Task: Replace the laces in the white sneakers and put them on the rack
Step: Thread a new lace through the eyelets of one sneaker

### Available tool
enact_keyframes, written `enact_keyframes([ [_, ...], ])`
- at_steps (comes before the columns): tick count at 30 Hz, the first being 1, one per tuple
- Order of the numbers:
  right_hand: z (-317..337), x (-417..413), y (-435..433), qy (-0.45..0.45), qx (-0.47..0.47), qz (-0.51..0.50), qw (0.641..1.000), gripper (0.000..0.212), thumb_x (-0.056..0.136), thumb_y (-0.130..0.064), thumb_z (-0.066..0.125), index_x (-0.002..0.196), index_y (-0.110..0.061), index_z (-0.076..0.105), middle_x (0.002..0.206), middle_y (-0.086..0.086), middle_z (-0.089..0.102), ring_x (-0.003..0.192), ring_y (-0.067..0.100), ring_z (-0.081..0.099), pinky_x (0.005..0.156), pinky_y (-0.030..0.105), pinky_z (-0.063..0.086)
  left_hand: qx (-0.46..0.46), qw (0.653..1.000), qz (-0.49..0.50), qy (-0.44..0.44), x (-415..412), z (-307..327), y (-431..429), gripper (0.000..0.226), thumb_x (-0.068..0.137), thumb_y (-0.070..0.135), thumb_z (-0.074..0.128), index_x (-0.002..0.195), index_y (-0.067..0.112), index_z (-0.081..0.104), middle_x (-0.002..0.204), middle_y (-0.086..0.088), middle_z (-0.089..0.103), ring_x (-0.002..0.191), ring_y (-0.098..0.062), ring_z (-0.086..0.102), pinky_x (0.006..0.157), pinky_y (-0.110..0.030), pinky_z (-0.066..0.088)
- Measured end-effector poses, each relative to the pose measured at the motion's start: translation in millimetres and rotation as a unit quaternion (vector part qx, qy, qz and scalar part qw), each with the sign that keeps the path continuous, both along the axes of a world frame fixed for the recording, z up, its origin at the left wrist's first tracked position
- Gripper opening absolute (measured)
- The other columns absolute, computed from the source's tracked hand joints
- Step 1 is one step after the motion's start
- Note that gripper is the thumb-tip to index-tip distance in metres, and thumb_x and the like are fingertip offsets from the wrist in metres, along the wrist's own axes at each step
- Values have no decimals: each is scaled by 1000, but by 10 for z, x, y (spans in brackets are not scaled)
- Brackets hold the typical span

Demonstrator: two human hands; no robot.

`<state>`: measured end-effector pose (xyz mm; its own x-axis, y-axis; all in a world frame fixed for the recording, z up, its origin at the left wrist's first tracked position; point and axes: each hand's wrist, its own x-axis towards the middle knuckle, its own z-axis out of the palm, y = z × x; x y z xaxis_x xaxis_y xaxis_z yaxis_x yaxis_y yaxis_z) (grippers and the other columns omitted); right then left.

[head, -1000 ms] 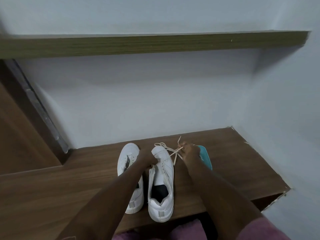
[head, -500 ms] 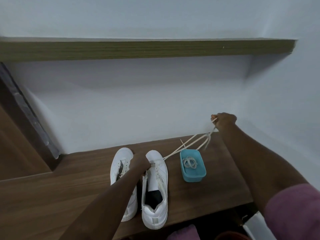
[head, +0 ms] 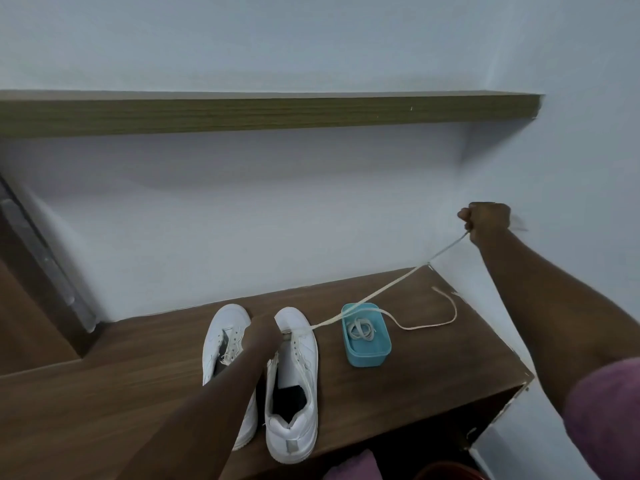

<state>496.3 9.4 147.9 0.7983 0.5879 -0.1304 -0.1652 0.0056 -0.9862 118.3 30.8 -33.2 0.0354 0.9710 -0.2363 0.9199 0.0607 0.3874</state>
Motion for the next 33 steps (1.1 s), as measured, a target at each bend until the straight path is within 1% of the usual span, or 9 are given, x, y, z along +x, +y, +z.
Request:
enact_keyframes([
  [2, -100, -134, 74, -6, 5, 28, 1000, 30, 95, -1, 35, 69, -12, 47, 50, 2, 60, 28, 4, 49, 29, 8, 24, 3, 1000, -1, 2, 4, 0, -37, 18, 86, 6, 51, 101, 2, 60, 106, -14, 64, 97, -30, 65, 71, -31, 49],
  [4, -198, -344, 182, -44, -26, 70, 996, 27, 91, 1, 41, 71, -14, 50, 63, 7, 62, 23, 5, 42, 31, 6, 18, 11, 1000, -4, 15, 8, -4, -54, 21, 86, 6, 52, 105, 2, 60, 108, -13, 63, 100, -29, 64, 74, -32, 50],
  [11, -525, -1188, 232, 46, -17, 237, 970, 18, 91, 10, 37, 86, 1, 53, 70, 15, 55, 35, 9, 53, 34, 12, 31, 4, 1000, 8, -16, -15, 23, -119, 21, 81, 4, 53, 100, 0, 60, 102, -12, 63, 95, -29, 64, 66, -29, 44],
  [17, -899, -1728, 122, 2, -54, 358, 932, 17, 86, 3, 58, 102, 4, 63, 82, 14, 65, 41, 5, 47, 34, 13, 24, 25, 995, 40, -92, -56, 67, -84, 21, 84, 12, 58, 64, 5, 63, 58, -3, 52, 70, -23, 57, 63, -28, 40],
  [19, -1036, -1917, 90, -53, -62, 373, 924, 19, 83, 1, 65, 102, 3, 67, 82, 10, 69, 38, 3, 47, 34, 13, 24, -6, 962, 31, -273, 37, 197, -91, 42, 93, 18, 51, 53, 10, 59, 52, 0, 54, 56, -17, 55, 63, -28, 43],
  [22, -1214, -2158, 75, -51, -36, 403, 913, 14, 80, 3, 67, 94, -1, 68, 67, 5, 70, 47, 7, 60, 39, 14, 34, -127, 821, 50, -554, 224, 473, -188, 47, 103, 27, 35, 65, 11, 57, 52, 6, 54, 45, -3, 53, 50, -11, 42],
  [25, -1310, -2262, 96, -124, -50, 411, 902, 11, 77, 3, 71, 79, -8, 69, 71, 11, 70, 64, 21, 67, 56, 26, 53, -122, 782, 68, -607, 288, 535, -175, 33, 102, 29, 39, 92, 10, 65, 66, 7, 67, 59, 0, 65, 63, -7, 50],
  [28, -1365, -2284, 80, -298, -68, 406, 861, 11, 75, 3, 71, 77, -8, 75, 81, 14, 73, 79, 27, 69, 78, 36, 55, -106, 756, 117, -635, 256, 482, -116, 20, 98, 16, 50, 81, 9, 57, 62, 5, 65, 49, 3, 61, 55, -7, 47],
  [33, -1478, -2222, -2, -425, -50, 401, 810, 17, 75, 7, 65, 84, -1, 76, 85, 16, 74, 74, 11, 62, 70, 19, 47, -70, 760, 156, -627, 195, 375, -73, 17, 98, 11, 48, 81, 13, 50, 82, 3, 55, 75, -3, 54, 68, -14, 46],
])
